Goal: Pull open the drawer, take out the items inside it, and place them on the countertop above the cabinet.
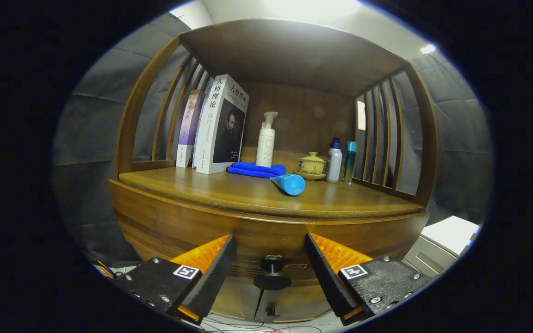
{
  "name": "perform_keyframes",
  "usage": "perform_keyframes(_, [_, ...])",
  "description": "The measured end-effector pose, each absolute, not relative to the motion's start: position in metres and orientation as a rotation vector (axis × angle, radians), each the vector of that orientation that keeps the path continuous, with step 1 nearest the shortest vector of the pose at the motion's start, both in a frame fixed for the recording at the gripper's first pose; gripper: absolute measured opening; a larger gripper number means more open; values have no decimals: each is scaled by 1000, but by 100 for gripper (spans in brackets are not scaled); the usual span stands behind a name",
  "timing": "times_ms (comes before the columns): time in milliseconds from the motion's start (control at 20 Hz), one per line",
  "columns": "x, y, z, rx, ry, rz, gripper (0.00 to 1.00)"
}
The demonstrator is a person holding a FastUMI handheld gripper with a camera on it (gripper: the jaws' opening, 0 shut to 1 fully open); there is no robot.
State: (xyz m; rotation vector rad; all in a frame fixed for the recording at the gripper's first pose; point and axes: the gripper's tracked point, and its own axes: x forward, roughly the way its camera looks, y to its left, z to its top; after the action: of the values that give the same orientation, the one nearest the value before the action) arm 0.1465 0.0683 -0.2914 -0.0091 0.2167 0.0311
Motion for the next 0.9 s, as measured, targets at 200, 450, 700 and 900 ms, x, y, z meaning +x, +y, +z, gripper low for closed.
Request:
perform_keyframes(200, [149,69,-292,-20,211,18,95])
perform_keyframes(450, [142,57,-251,-63,184,59,95])
perform_keyframes(700, [120,39,-151,-26,103,107,95])
perform_keyframes(900, [84,21,-64,-14,7,122,94])
